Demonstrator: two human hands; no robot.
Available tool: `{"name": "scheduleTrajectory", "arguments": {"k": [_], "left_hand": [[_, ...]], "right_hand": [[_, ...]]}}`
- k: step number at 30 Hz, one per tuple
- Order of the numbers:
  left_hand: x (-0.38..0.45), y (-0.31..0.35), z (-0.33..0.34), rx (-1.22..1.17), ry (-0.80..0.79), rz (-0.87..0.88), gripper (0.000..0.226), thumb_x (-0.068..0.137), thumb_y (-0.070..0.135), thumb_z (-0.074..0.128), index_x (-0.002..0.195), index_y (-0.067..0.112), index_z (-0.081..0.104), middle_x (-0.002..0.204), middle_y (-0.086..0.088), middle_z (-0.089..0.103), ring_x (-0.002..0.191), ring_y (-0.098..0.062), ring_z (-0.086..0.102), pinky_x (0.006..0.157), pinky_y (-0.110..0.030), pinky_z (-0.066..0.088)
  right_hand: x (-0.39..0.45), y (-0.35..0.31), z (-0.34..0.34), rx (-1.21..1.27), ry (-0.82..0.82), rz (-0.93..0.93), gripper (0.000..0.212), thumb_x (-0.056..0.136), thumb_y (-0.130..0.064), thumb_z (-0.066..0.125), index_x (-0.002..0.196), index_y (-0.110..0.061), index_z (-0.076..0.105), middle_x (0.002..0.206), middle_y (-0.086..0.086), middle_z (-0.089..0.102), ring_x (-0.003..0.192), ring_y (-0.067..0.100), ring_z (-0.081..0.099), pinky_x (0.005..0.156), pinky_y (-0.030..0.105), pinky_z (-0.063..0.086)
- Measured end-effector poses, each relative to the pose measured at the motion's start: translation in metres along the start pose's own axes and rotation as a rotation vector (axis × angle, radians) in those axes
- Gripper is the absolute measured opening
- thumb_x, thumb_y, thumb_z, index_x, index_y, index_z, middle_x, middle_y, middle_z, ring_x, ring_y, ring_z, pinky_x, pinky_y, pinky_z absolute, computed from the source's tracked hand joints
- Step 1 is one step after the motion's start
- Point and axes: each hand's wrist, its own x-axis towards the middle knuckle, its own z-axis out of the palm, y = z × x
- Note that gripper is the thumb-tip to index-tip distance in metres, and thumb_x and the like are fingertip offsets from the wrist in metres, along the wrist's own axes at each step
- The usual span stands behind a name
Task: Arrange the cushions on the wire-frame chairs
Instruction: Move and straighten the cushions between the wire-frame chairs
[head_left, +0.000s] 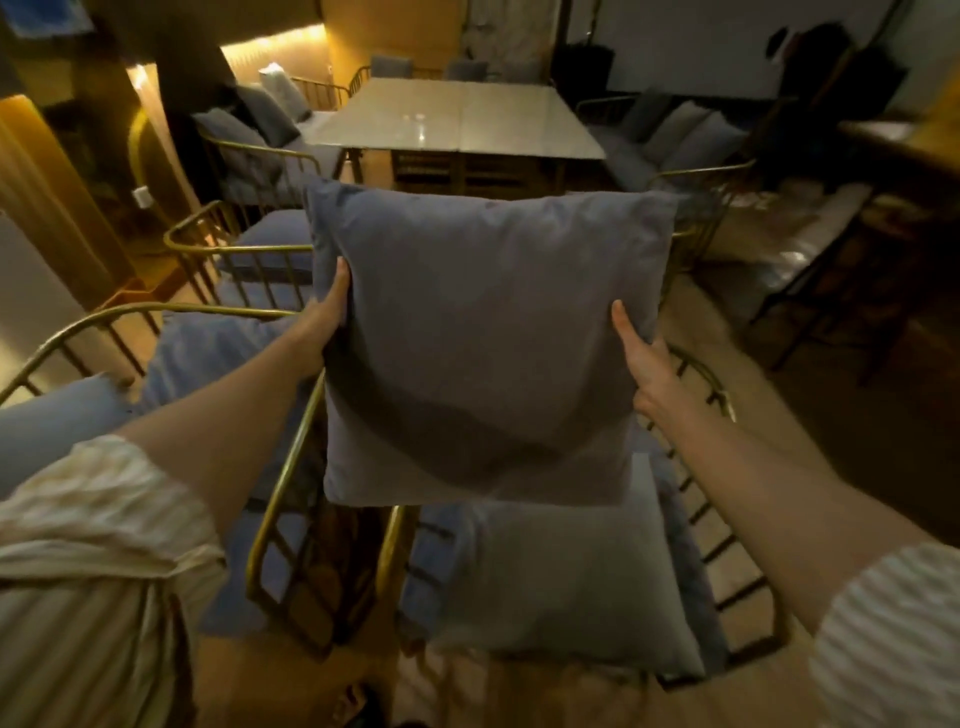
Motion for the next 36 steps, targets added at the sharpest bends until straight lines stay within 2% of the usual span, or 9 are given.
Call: {"name": "scheduleTrajectory", "arguments": {"k": [3,5,8,12,16,21,25,30,36], "left_hand": [[-0.006,0.004,0.046,0.005,-0.046,0.028,0.096,0.071,0.089,0.038,0.144,0.026,0.044,0.148,-0.006,0.047,0.137,-0.031,0.042,0.113,-0.049,0.034],[-0.005,0.013,0.074,0.005,-0.035,0.045,0.087,0.078,0.083,0.039,0.145,0.028,0.04,0.15,-0.005,0.043,0.139,-0.031,0.037,0.116,-0.051,0.029],[0.003,0.029,0.111,0.012,-0.033,0.078,0.088,0.08,0.079,0.041,0.15,0.026,0.031,0.154,-0.005,0.038,0.142,-0.03,0.032,0.118,-0.052,0.025],[0.023,0.035,0.148,-0.052,-0.069,0.084,0.094,0.071,0.083,0.05,0.149,0.037,0.029,0.154,0.001,0.038,0.143,-0.029,0.031,0.118,-0.052,0.024],[0.058,0.034,0.177,-0.094,-0.179,0.108,0.08,0.061,0.084,0.059,0.13,0.045,0.049,0.141,0.008,0.052,0.136,-0.025,0.041,0.114,-0.05,0.03],[0.122,0.027,0.212,-0.145,-0.167,0.045,0.082,0.07,0.074,0.064,0.14,0.04,0.041,0.145,0.004,0.05,0.135,-0.027,0.043,0.113,-0.05,0.034],[0.176,0.016,0.236,-0.146,-0.177,-0.003,0.081,0.073,0.069,0.065,0.143,0.037,0.038,0.144,0.002,0.051,0.129,-0.026,0.048,0.102,-0.045,0.041],[0.247,-0.014,0.258,-0.075,-0.118,-0.061,0.075,0.08,0.063,0.063,0.144,0.034,0.037,0.141,0.002,0.051,0.118,-0.018,0.047,0.104,-0.042,0.039],[0.302,-0.064,0.274,0.007,-0.112,-0.147,0.085,0.071,0.071,0.064,0.143,0.035,0.036,0.141,0.001,0.05,0.127,-0.027,0.045,0.102,-0.043,0.038]], "right_hand": [[0.008,-0.009,-0.049,-0.017,0.038,-0.004,0.083,0.064,-0.062,0.084,0.133,-0.025,0.057,0.128,-0.002,0.067,0.113,0.023,0.063,0.106,0.05,0.05],[0.015,-0.015,-0.074,-0.016,0.064,0.008,0.1,0.057,-0.065,0.085,0.14,-0.02,0.052,0.135,0.002,0.063,0.12,0.027,0.062,0.106,0.052,0.049],[0.03,-0.026,-0.1,0.039,0.085,0.005,0.131,0.033,-0.071,0.089,0.146,-0.02,0.046,0.141,0.002,0.06,0.125,0.028,0.06,0.106,0.054,0.049],[0.063,-0.037,-0.123,0.076,0.086,0.024,0.143,0.022,-0.068,0.091,0.148,-0.023,0.043,0.141,0.003,0.06,0.124,0.028,0.061,0.105,0.055,0.05],[0.101,-0.042,-0.135,0.081,0.102,0.019,0.138,0.027,-0.061,0.092,0.148,-0.019,0.041,0.14,0.005,0.061,0.121,0.028,0.063,0.1,0.054,0.054],[0.158,-0.033,-0.129,0.076,0.117,0.022,0.114,0.05,-0.057,0.086,0.147,-0.019,0.04,0.143,0.004,0.059,0.127,0.029,0.059,0.107,0.053,0.049],[0.216,-0.009,-0.125,0.058,0.117,0.111,0.098,0.073,-0.06,0.079,0.152,-0.027,0.031,0.152,0.001,0.048,0.139,0.027,0.048,0.111,0.047,0.042],[0.28,0.036,-0.116,0.057,0.114,0.184,0.109,0.067,-0.066,0.074,0.156,-0.028,0.025,0.155,0.002,0.045,0.142,0.027,0.044,0.117,0.048,0.038],[0.34,0.101,-0.124,0.058,0.105,0.261,0.1,0.068,-0.065,0.077,0.149,-0.021,0.039,0.131,-0.002,0.064,0.13,0.026,0.057,0.102,0.043,0.051]]}}
